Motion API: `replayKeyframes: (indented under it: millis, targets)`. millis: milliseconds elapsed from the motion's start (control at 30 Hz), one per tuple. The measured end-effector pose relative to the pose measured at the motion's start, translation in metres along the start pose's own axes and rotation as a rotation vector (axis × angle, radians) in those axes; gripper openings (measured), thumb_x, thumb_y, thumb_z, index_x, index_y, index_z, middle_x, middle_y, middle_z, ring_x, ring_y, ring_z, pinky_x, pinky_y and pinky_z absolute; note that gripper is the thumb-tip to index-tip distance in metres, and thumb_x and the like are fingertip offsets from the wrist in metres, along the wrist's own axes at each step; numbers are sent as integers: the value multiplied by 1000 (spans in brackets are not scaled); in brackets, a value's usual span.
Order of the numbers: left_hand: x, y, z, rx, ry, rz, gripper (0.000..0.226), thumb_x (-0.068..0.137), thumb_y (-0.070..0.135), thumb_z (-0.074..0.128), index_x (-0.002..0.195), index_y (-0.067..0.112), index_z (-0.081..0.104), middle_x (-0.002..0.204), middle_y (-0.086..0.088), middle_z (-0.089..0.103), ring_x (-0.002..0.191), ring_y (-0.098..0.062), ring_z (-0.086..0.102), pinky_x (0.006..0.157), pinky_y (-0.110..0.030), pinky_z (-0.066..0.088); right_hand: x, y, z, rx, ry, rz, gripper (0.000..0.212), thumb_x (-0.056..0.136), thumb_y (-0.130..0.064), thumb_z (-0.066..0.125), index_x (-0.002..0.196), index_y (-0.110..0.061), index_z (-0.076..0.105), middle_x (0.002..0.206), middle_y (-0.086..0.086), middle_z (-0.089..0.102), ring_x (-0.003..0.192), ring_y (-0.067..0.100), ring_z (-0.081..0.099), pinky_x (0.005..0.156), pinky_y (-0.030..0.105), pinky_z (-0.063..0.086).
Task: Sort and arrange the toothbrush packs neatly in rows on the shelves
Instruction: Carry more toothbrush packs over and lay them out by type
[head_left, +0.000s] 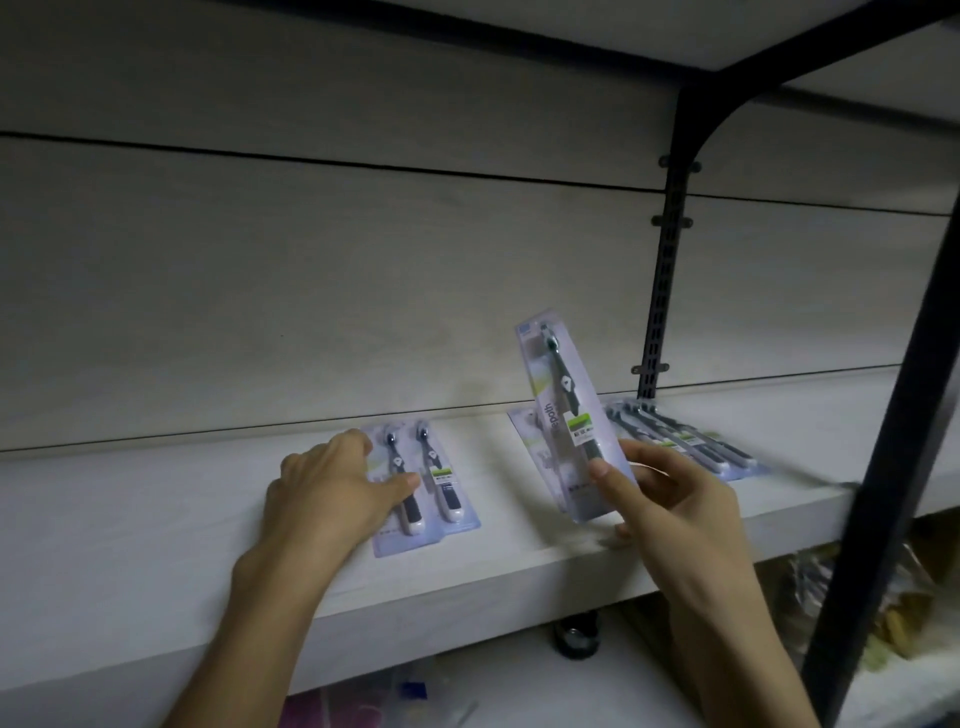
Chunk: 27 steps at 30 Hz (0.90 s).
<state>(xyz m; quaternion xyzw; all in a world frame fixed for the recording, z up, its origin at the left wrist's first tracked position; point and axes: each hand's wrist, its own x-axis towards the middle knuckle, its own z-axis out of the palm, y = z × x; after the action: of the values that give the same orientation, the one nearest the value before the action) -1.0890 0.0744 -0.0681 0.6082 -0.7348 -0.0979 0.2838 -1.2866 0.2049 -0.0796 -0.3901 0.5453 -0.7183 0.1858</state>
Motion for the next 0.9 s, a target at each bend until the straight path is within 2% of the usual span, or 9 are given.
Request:
replayKeyframes:
  millis: [67,167,333,533,633,767,833,900]
  targets:
    - [-1,12,-1,-85,80,55,49,79,51,66,118,24,55,118,-2,63,112,-28,53,85,-32,41,5,2,-8,-46,48,-21,11,80,-11,72,87,-20,67,69,-3,73,55,5,63,41,17,45]
    - [-5,36,3,-148,150,189,39,82,43,66,117,25,57,110,4,64,105,-23,56,74,-26,35,16,5,-26,-140,108,-37,16,80,-14,73,80,-27,65,70,-7,70,57,7,62,50,21,48]
    - [-11,72,21,-153,225,346,36,85,44,61,119,31,55,110,8,63,106,-17,55,83,-27,38,37,9,-60,-227,167,-26,11,82,-17,72,92,-21,68,72,-4,69,60,10,61,54,24,43]
    - [-16,111,47,-120,226,399,37,89,43,57,124,33,51,117,10,60,110,-14,52,76,-25,35,68,23,-79,-454,162,-14,21,79,-20,72,99,-16,71,75,-1,70,72,20,67,74,39,55]
    - [-16,121,57,-107,218,391,36,89,42,57,123,33,51,119,11,60,113,-14,51,82,-27,37,79,25,-81,-532,137,-25,19,80,-18,70,99,-16,71,70,-3,65,75,23,66,74,35,53]
    - [-13,131,63,-85,223,373,34,89,42,57,121,32,53,119,11,60,113,-14,50,83,-25,36,93,32,-77,-609,89,4,37,81,-26,70,116,-13,65,99,9,71,92,27,65,83,37,52]
    - [-13,136,66,-82,221,364,32,89,41,57,119,32,54,118,11,60,112,-13,51,82,-25,36,97,34,-75,-668,55,24,40,83,-28,67,120,-15,62,110,11,68,104,29,61,88,36,48]
    - [-12,140,69,-84,210,359,31,89,41,57,117,31,55,116,11,61,110,-13,52,84,-26,39,98,35,-73,-740,17,32,37,84,-28,64,119,-17,60,115,10,66,108,30,58,86,34,45]
